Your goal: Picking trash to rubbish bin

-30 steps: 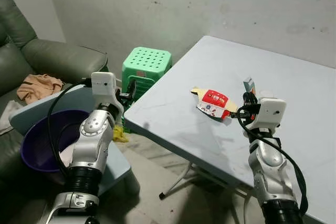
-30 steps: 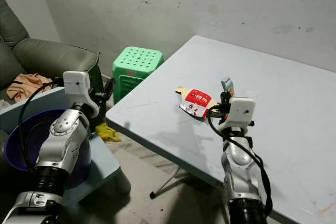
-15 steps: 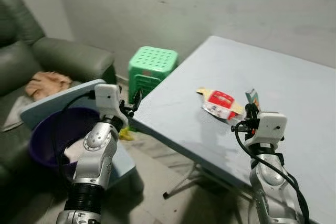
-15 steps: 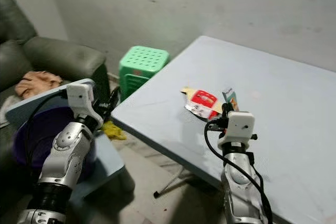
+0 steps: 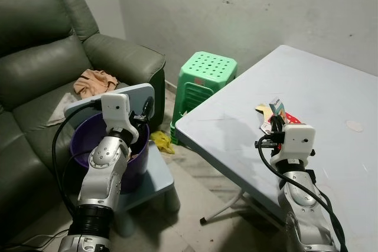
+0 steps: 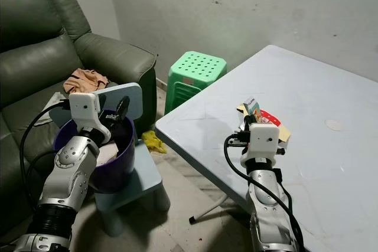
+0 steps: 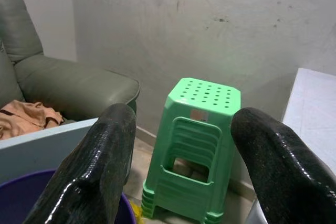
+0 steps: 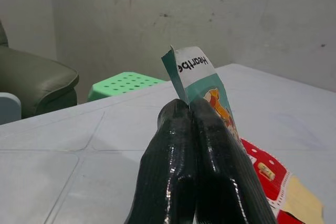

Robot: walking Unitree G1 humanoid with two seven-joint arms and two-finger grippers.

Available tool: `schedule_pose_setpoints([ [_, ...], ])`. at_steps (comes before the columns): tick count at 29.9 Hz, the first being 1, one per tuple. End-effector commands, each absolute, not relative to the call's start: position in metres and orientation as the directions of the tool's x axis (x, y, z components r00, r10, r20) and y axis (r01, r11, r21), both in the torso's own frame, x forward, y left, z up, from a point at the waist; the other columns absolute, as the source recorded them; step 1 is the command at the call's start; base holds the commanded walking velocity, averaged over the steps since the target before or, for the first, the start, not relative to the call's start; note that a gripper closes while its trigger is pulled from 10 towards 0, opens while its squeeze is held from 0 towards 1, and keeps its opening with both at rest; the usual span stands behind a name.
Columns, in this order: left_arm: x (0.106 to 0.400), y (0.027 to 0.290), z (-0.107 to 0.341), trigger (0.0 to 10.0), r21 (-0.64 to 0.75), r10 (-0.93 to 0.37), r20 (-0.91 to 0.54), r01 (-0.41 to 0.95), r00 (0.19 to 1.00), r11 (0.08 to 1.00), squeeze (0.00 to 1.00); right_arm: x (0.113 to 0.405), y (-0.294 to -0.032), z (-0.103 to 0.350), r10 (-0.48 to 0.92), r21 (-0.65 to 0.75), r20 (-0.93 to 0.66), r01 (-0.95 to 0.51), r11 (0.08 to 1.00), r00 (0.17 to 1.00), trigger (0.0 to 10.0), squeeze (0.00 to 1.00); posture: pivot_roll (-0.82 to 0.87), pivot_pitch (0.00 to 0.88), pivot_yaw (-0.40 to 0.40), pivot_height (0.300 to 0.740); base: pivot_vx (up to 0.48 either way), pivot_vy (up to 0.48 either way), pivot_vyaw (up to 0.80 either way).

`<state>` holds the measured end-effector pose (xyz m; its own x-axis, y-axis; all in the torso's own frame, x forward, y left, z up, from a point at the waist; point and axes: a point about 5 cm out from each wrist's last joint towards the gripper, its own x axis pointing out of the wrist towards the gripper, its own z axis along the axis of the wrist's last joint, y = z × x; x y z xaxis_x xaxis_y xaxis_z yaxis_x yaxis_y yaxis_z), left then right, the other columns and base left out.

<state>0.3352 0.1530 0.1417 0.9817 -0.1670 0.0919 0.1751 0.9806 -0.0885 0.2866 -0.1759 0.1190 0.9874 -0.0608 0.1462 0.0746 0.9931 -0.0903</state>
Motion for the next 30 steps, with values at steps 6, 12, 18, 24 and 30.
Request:
schedule_pose_setpoints([
  [6,0.3383,0.1517,0.1435,10.0,-0.089,-0.155,0.083,0.163,0.984,0.983,0.00,0.2918,-0.1734,0.1288,-0.036,-0.095,0.167,0.052,0.994,0.985,10.0,0.00,-0.01,0.000,-0.035,0.740,0.000,0.371,0.80],
  [12,0.3389,0.1495,0.1449,10.0,-0.073,-0.147,0.084,0.153,0.986,0.986,0.00,0.2935,-0.1724,0.1300,-0.029,-0.098,0.166,0.046,0.994,0.986,10.0,0.00,-0.01,0.000,-0.039,0.740,0.000,0.000,0.80],
  [18,0.3397,0.1493,0.1440,10.0,-0.072,-0.138,0.071,0.143,0.988,0.987,0.00,0.2933,-0.1730,0.1301,-0.031,-0.097,0.164,0.047,0.994,0.986,10.0,0.00,-0.01,0.000,-0.037,0.740,0.000,0.000,0.80],
  [24,0.3410,0.1501,0.1452,10.0,-0.073,-0.130,0.068,0.135,0.989,0.988,0.00,0.2929,-0.1728,0.1307,-0.034,-0.092,0.164,0.050,0.994,0.986,10.0,0.00,-0.01,0.000,-0.034,0.740,0.000,0.000,0.80],
  [30,0.3416,0.1508,0.1454,10.0,-0.072,-0.125,0.065,0.130,0.990,0.989,0.00,0.2928,-0.1724,0.1309,-0.033,-0.091,0.162,0.048,0.995,0.986,10.0,0.00,-0.01,0.000,-0.034,0.740,0.000,0.000,0.80],
])
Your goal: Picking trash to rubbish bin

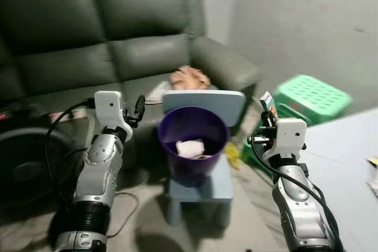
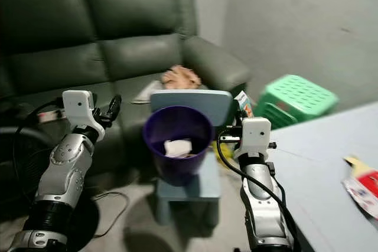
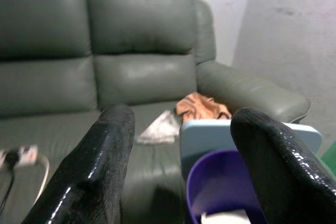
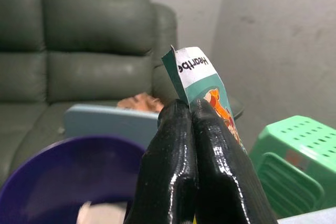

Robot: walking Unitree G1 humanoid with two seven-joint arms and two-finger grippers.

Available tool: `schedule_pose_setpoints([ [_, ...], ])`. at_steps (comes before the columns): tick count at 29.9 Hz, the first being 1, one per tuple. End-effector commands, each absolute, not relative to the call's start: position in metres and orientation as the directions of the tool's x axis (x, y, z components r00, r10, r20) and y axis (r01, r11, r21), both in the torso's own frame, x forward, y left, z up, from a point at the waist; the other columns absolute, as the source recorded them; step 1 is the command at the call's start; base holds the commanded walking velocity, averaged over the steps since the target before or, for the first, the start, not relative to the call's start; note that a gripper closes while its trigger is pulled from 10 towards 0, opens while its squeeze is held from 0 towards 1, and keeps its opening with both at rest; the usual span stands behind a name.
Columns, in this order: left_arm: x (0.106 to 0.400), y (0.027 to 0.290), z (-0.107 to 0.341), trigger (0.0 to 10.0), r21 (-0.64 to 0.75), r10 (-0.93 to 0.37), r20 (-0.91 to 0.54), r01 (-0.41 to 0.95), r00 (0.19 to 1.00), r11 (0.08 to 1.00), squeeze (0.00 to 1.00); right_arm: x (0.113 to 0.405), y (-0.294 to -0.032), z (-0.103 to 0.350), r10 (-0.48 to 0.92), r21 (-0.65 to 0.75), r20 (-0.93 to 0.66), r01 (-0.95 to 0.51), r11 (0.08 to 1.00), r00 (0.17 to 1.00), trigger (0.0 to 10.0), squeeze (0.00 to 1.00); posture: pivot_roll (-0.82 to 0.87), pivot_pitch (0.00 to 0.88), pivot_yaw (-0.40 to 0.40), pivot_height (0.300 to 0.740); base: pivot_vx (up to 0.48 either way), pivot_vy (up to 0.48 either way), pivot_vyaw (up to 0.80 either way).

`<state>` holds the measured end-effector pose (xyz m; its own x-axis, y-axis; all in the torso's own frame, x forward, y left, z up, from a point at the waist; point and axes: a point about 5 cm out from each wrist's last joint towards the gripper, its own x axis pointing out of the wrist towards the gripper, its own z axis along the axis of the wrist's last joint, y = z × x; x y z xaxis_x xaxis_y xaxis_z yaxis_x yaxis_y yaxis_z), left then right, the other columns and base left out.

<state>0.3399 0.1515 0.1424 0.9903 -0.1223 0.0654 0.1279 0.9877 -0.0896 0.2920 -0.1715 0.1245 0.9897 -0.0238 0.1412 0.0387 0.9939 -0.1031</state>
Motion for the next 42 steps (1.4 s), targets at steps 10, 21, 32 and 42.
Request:
schedule_pose_setpoints([
  [10,0.342,0.148,0.145,10.0,-0.083,-0.136,0.054,0.140,0.989,0.987,0.00,0.292,-0.168,0.132,0.003,-0.035,0.166,0.003,0.999,0.986,10.0,0.00,-0.01,0.000,-0.036,0.740,0.000,0.000,0.56],
  [21,0.337,0.147,0.142,10.0,-0.094,-0.156,0.057,0.161,0.986,0.982,0.00,0.288,-0.161,0.127,0.083,-0.044,0.136,-0.078,0.996,0.987,10.0,0.00,-0.01,0.000,-0.041,0.740,0.000,0.000,0.00],
  [32,0.337,0.146,0.143,10.0,-0.100,-0.162,0.064,0.167,0.985,0.981,0.00,0.288,-0.159,0.128,0.101,-0.038,0.135,-0.097,0.995,0.986,10.0,0.00,-0.01,0.000,-0.041,0.740,0.257,0.000,0.00],
  [42,0.338,0.143,0.144,10.0,-0.101,-0.171,0.066,0.177,0.983,0.979,0.00,0.288,-0.158,0.128,0.116,-0.037,0.131,-0.112,0.993,0.985,10.0,0.00,-0.01,0.000,-0.045,0.740,0.403,0.000,0.00],
])
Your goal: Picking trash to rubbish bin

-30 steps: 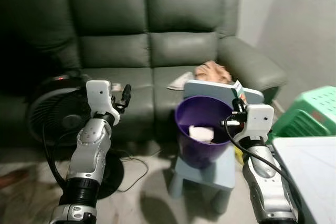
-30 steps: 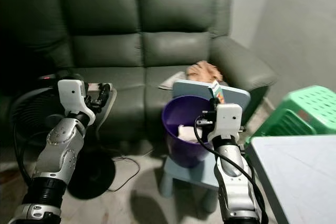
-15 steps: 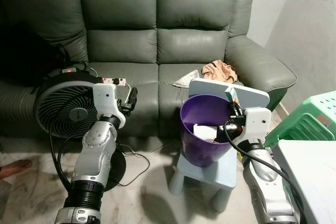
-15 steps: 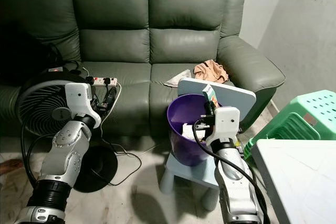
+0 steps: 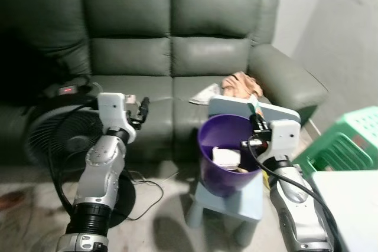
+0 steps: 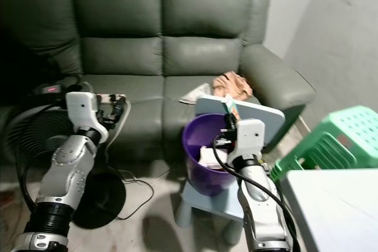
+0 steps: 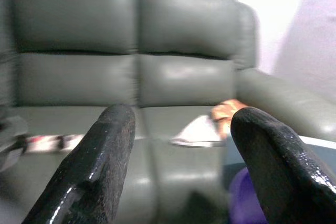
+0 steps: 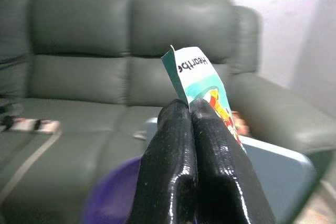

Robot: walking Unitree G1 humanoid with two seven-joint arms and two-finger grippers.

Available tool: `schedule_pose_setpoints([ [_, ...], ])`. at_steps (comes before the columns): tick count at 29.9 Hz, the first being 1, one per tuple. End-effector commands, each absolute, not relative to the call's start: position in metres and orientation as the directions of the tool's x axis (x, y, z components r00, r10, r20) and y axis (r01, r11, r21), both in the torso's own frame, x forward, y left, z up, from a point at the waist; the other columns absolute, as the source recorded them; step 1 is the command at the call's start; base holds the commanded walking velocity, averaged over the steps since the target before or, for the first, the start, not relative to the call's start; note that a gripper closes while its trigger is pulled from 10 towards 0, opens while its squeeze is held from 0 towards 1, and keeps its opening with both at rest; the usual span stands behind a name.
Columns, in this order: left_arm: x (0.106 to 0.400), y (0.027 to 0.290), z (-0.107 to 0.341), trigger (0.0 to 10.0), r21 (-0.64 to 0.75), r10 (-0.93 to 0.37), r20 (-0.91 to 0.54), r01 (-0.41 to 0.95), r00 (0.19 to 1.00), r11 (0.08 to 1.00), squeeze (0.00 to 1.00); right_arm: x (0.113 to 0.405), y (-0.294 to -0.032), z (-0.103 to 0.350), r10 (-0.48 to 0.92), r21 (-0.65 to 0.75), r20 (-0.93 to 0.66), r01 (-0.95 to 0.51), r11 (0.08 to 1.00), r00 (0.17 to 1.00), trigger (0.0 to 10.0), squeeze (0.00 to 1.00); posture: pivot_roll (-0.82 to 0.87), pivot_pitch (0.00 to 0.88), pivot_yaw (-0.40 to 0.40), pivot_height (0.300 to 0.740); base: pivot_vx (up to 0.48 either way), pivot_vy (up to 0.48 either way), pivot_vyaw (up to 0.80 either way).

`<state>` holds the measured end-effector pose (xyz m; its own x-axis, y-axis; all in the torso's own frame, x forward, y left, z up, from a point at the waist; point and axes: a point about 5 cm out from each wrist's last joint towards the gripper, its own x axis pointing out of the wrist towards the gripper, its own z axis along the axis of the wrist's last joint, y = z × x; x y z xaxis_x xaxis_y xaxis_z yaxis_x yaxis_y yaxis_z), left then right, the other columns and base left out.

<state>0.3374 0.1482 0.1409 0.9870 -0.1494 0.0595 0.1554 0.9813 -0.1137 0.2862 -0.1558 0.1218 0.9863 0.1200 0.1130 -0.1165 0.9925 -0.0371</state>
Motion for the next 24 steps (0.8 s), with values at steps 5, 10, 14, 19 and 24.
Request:
schedule_pose_setpoints([
  [5,0.339,0.143,0.145,10.0,-0.103,-0.173,0.067,0.179,0.983,0.979,0.00,0.288,-0.157,0.128,0.122,-0.038,0.131,-0.118,0.992,0.984,10.0,0.00,-0.01,0.000,-0.044,0.740,0.418,0.000,0.00],
  [10,0.340,0.141,0.146,10.0,-0.099,-0.170,0.071,0.177,0.983,0.979,0.00,0.288,-0.157,0.127,0.131,-0.042,0.127,-0.127,0.991,0.983,10.0,0.00,-0.01,0.000,-0.047,0.740,0.400,0.000,0.00],
  [14,0.339,0.138,0.148,10.0,-0.085,-0.161,0.092,0.169,0.983,0.982,0.00,0.289,-0.156,0.127,0.153,-0.053,0.120,-0.148,0.988,0.981,10.0,0.00,0.00,0.000,-0.049,0.740,0.000,0.000,0.00],
  [19,0.337,0.136,0.149,10.0,-0.091,-0.172,0.103,0.182,0.980,0.979,0.00,0.292,-0.156,0.127,0.198,-0.076,0.107,-0.191,0.979,0.974,10.0,0.00,0.00,0.000,-0.052,0.740,0.000,0.000,0.00],
  [24,0.334,0.134,0.148,10.0,-0.088,-0.195,0.104,0.204,0.975,0.975,0.00,0.299,-0.154,0.128,0.294,-0.137,0.083,-0.281,0.950,0.952,10.0,0.00,0.00,0.000,-0.061,0.740,0.000,0.000,0.00],
])
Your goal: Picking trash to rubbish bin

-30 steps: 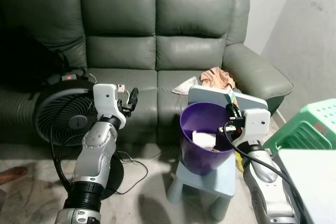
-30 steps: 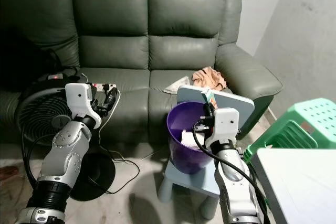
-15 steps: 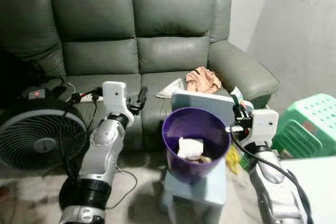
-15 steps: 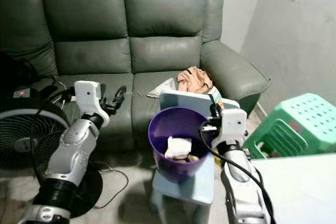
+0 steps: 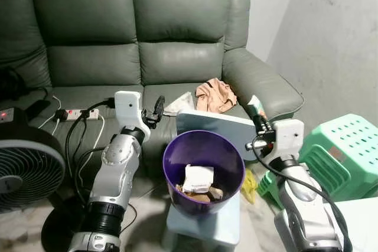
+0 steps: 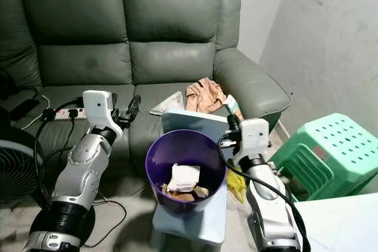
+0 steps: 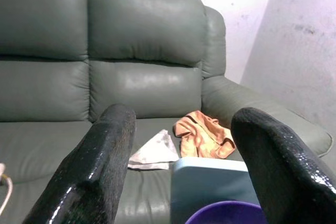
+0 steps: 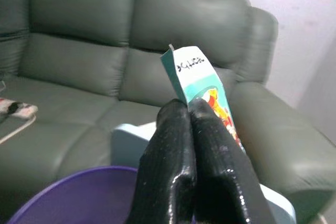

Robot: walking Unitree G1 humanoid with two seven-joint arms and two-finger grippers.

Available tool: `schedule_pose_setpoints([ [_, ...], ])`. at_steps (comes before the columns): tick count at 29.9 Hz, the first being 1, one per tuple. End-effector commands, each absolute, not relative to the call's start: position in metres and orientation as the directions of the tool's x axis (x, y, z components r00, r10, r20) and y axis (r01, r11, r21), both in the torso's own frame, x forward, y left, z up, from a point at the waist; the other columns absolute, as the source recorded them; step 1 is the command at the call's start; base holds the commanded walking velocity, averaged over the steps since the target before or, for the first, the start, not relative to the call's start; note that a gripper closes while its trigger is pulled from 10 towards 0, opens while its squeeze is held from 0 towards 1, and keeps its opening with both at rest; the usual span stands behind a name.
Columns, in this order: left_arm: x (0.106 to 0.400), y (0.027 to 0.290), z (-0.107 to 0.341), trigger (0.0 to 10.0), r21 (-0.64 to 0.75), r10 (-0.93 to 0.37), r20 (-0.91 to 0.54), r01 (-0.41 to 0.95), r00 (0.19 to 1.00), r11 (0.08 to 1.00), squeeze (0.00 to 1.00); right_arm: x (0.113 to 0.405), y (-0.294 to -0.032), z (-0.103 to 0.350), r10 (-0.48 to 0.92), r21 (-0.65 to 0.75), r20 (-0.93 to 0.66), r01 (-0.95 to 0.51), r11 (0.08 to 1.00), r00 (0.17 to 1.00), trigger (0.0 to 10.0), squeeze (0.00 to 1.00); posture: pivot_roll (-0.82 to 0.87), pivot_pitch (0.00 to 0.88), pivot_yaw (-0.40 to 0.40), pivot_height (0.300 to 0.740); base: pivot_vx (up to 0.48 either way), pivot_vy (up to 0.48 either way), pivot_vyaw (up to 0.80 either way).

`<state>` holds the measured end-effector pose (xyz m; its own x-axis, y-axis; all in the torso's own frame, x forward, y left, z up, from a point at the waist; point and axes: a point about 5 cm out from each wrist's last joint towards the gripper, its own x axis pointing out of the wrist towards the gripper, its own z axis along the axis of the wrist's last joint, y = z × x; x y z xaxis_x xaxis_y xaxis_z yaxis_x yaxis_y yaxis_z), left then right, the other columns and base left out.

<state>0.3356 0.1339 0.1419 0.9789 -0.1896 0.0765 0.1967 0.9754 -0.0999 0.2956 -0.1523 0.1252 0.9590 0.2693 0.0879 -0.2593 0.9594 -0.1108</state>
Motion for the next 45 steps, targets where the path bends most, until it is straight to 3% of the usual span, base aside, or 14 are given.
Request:
schedule_pose_setpoints([
  [1,0.334,0.133,0.148,10.0,-0.083,-0.198,0.104,0.207,0.975,0.975,0.00,0.301,-0.155,0.128,0.305,-0.146,0.078,-0.292,0.945,0.949,10.0,0.00,0.01,0.000,-0.068,0.740,0.000,0.000,0.00],
  [7,0.322,0.126,0.142,10.0,-0.083,-0.236,0.097,0.244,0.967,0.966,0.00,0.315,-0.157,0.131,0.383,-0.212,0.036,-0.367,0.906,0.923,10.0,0.00,0.03,0.000,-0.095,0.740,0.000,0.000,0.00],
  [18,0.277,0.079,0.122,10.0,-0.139,-0.340,0.040,0.342,0.940,0.929,0.00,0.338,-0.150,0.125,0.486,-0.240,-0.088,-0.492,0.837,0.870,10.0,0.00,0.07,0.000,-0.152,0.740,0.000,0.000,0.00],
  [24,0.257,0.069,0.127,10.0,-0.146,-0.337,0.044,0.340,0.940,0.929,0.00,0.346,-0.134,0.110,0.582,-0.227,-0.189,-0.612,0.758,0.791,10.0,0.00,0.09,0.000,-0.175,0.740,0.000,0.000,0.00],
  [45,0.207,0.043,0.131,10.0,-0.220,-0.367,-0.040,0.350,0.929,0.910,0.00,0.349,-0.098,0.076,0.570,-0.118,-0.351,-0.639,0.760,0.743,10.0,0.00,0.14,0.155,-0.204,0.740,0.000,0.000,0.00],
])
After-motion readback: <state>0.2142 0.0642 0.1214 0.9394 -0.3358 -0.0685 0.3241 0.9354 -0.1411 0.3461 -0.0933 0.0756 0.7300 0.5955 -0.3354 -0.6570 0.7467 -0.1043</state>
